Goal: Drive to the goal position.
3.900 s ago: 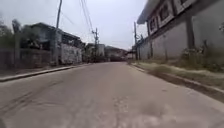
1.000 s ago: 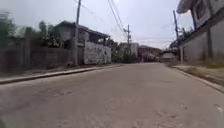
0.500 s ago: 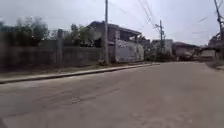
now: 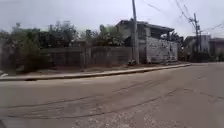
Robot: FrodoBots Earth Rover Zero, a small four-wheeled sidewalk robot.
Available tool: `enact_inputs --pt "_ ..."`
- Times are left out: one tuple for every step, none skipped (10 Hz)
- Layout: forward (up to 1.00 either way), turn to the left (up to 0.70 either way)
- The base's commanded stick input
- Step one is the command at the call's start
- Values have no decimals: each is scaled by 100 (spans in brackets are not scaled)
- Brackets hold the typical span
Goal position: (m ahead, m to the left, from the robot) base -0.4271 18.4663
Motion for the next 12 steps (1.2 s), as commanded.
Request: enact_inputs --pt "100 41" --pt "100 41" --pt "100 41" --pt "100 41" --pt "100 41" --pt "100 41" --pt "100 41" --pt "100 41" --pt "100 41" --pt "100 41" --pt "100 41" --pt "100 41"
